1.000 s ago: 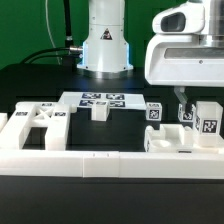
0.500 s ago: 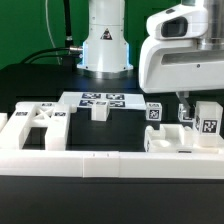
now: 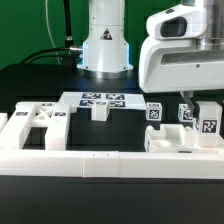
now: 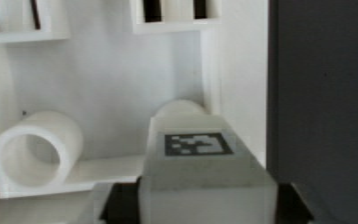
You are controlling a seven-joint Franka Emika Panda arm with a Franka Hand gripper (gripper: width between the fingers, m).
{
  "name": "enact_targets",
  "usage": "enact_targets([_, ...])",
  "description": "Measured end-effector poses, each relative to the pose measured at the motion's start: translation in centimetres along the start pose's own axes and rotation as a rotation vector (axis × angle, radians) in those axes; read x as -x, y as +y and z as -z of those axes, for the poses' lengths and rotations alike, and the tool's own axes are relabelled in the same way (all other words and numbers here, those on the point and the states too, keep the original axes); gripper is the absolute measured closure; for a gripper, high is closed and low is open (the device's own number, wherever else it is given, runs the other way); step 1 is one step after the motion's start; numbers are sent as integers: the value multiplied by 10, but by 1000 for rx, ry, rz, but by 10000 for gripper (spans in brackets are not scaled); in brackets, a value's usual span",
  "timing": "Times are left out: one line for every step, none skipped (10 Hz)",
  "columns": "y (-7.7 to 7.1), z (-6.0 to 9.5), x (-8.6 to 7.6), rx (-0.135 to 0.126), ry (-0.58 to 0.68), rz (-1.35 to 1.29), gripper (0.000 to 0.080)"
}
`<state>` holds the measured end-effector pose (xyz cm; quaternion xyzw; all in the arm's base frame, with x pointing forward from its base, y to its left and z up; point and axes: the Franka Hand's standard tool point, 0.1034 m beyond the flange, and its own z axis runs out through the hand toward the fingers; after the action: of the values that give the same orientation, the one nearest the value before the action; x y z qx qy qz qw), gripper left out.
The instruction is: Assemble chair
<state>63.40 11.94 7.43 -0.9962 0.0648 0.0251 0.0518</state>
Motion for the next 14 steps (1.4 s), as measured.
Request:
enact_targets([0, 0, 0, -15, -1, -131, 511])
enact_targets([0, 0, 0, -18, -1, -237, 511])
enact_targets([0, -1, 0, -24, -1, -345, 511])
enact_targets([1, -1, -1, -41, 0, -462, 511])
enact_targets([0, -1, -1, -45, 7, -566, 511])
enact_targets([-1, -1, -2, -47, 16, -662, 511])
enact_targets([-2, -1, -2, -48, 15, -757, 511])
enact_targets([-2, -1, -2, -49, 14, -833, 511])
enact_targets([-2, -1, -2, -50, 14, -876, 511])
enact_targets([-3, -1, -2, -52, 12, -966, 511])
enact_targets([-3, -1, -2, -53, 11, -1031, 511])
enact_targets([-3, -1, -3, -58, 16, -1077, 511])
enact_targets([-3, -1, -3, -59, 16, -1121, 511])
enact_targets([-3, -2, -3, -59, 16, -1115, 438])
